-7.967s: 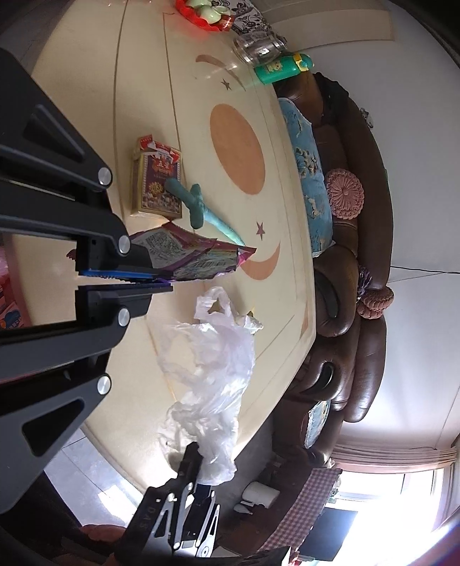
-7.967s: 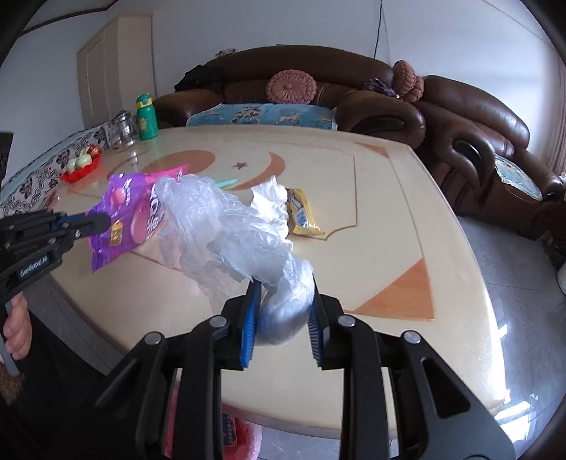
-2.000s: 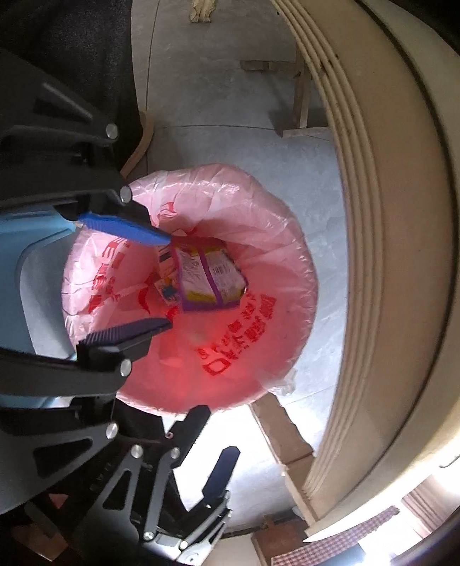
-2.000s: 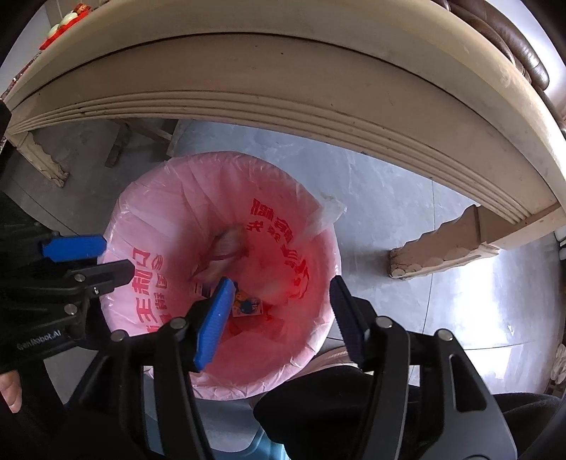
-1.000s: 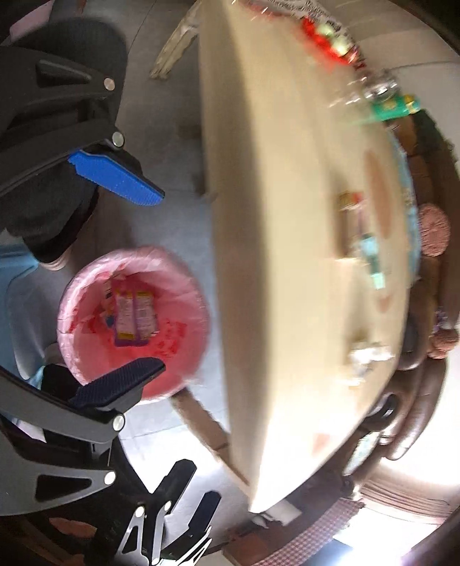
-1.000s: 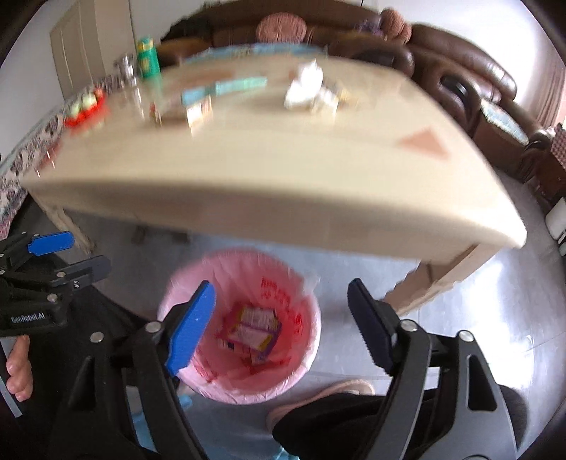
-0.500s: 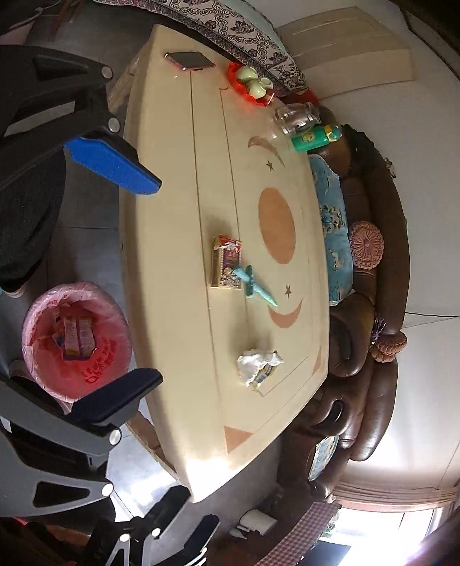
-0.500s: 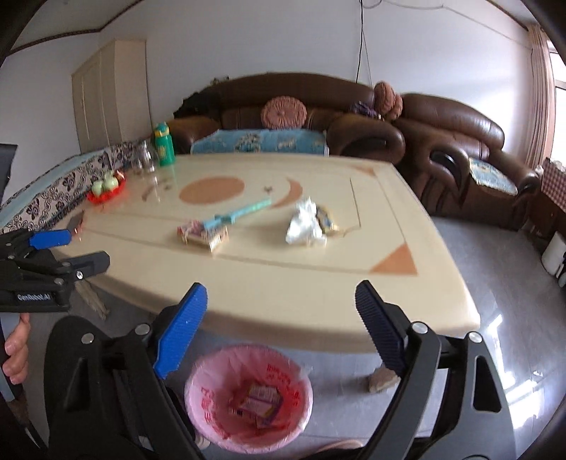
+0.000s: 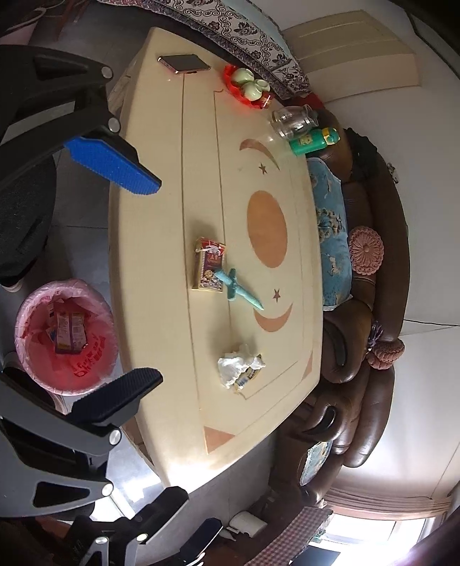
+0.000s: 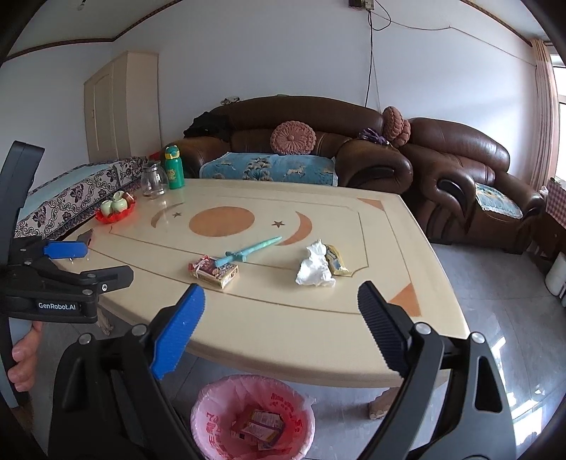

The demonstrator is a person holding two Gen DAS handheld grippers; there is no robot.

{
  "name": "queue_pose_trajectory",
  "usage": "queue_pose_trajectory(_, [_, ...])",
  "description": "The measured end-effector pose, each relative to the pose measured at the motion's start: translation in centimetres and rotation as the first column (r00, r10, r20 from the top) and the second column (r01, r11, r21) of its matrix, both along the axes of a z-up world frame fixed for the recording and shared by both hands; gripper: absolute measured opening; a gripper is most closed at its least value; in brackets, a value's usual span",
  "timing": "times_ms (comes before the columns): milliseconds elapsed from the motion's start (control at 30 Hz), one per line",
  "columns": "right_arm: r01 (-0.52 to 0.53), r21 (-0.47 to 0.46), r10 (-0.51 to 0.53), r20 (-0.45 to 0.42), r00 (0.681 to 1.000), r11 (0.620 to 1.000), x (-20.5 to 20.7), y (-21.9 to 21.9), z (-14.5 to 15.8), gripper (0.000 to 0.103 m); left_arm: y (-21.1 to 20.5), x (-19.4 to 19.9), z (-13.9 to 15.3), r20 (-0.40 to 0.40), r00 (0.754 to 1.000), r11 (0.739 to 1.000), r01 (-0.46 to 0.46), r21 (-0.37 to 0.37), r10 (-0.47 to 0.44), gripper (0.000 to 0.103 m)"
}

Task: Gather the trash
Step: 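Raise both tools from the bin back over the table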

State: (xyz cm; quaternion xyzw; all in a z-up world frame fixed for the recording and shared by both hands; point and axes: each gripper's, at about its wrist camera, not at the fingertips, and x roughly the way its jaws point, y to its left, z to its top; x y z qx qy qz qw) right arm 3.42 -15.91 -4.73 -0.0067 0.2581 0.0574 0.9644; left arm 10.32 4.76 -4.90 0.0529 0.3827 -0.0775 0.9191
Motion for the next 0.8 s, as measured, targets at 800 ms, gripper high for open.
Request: queue_pose_trajectory(800, [0.035, 0.02, -0.034, -0.067, 0.997, 0.999, 8.0, -1.6, -3.6, 0.089, -1.7, 8.3, -2.4, 0.028, 1.0, 0.995, 0.007, 0.101, -0.01, 0.096])
